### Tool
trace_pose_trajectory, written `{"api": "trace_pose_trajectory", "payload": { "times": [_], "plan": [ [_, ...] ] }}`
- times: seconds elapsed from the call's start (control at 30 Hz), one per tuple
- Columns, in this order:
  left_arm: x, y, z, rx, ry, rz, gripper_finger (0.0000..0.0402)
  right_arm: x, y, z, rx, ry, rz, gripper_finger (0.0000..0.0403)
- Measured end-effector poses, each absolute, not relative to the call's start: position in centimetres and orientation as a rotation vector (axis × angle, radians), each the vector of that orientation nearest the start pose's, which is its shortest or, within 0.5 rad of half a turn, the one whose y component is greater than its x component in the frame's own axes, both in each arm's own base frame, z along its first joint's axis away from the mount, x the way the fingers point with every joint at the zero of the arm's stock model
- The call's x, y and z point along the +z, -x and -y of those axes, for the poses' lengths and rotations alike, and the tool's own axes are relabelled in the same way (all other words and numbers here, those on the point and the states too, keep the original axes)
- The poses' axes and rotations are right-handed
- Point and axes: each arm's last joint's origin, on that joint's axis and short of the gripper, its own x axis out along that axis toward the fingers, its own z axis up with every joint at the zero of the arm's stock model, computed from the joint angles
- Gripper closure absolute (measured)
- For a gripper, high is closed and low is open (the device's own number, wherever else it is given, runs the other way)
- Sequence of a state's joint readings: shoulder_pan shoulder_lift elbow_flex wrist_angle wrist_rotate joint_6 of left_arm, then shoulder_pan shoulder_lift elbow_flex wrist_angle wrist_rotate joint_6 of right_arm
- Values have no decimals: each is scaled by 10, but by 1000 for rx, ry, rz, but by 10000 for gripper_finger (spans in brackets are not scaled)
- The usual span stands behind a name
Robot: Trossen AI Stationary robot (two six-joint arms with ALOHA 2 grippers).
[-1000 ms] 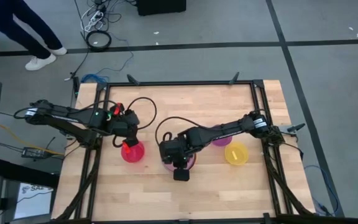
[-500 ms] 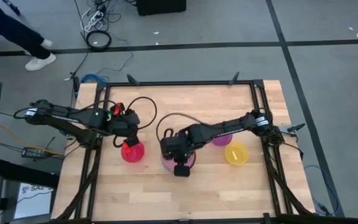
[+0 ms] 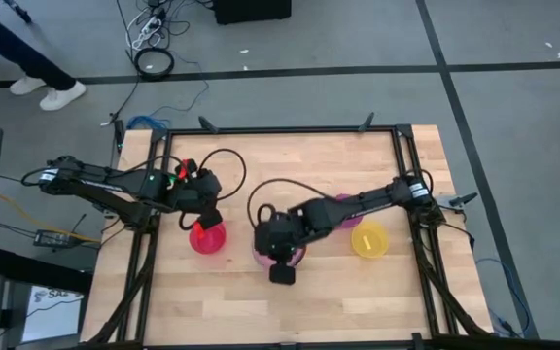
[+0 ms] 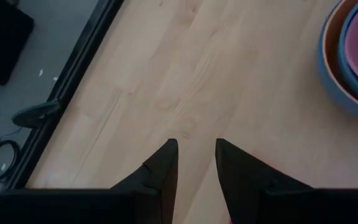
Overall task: Nest bowls inside each other
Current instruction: Stack the pink bowl on top of the blue bowl, then stack the red bowl on top of the pink bowl
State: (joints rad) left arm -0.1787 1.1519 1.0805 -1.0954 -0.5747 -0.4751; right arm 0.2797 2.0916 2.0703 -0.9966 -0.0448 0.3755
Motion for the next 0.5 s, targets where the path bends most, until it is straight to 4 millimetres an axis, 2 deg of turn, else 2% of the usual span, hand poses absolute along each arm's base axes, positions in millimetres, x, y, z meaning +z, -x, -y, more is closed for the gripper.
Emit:
{"api": "trace_pose_trajectory", "payload": {
  "times": [0.1, 0.17, 0.3, 0.4, 0.5],
  "plan": [
    [303, -198, 20, 591, -6, -964, 285, 289, -429, -136, 66, -244, -1065, 403],
    [303, -198, 20, 590, -5, -962, 285, 271, -427, -139, 22, -250, -1096, 403],
    [303, -198, 20, 589, -6, -963, 285, 235, -421, -135, -84, -285, -1170, 403],
    [303, -198, 20, 578, -25, -970, 285, 231, -424, -136, -94, -322, -1132, 403],
    [302, -197, 20, 561, -19, -981, 285, 240, -426, -143, -76, -341, -1095, 403]
  ]
}}
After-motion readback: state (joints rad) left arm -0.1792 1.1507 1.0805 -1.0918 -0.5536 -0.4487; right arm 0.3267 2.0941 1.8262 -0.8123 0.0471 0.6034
